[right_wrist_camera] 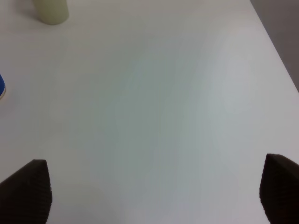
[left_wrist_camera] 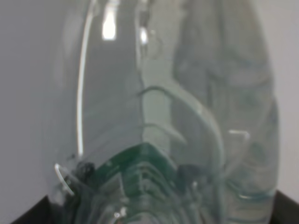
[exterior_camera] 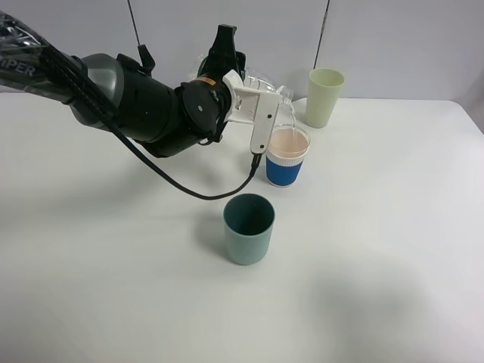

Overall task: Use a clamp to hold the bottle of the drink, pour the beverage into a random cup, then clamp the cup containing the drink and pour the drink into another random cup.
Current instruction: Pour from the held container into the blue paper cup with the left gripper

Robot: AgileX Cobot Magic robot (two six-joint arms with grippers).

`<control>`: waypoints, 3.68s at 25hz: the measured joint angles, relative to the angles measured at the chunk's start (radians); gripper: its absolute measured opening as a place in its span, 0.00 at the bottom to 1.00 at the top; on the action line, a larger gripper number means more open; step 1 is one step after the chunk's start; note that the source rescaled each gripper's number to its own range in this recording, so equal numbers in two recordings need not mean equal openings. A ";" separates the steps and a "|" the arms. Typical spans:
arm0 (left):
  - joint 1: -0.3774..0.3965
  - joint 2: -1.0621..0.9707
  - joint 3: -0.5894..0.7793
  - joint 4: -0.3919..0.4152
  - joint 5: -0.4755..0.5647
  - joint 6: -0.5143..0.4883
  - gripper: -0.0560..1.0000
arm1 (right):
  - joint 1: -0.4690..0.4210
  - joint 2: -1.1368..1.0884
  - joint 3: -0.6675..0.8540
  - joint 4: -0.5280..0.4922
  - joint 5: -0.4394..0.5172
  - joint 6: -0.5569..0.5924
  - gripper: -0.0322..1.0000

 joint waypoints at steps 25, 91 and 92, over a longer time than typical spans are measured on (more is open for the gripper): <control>0.000 0.000 0.000 0.001 -0.083 0.034 0.07 | 0.000 0.000 0.000 0.000 0.000 0.000 0.71; 0.000 0.000 -0.001 0.085 -0.216 0.128 0.07 | 0.000 0.000 0.000 0.000 0.000 0.000 0.71; 0.000 0.000 -0.001 0.087 -0.218 0.135 0.07 | 0.000 0.000 0.000 0.000 0.000 0.000 0.71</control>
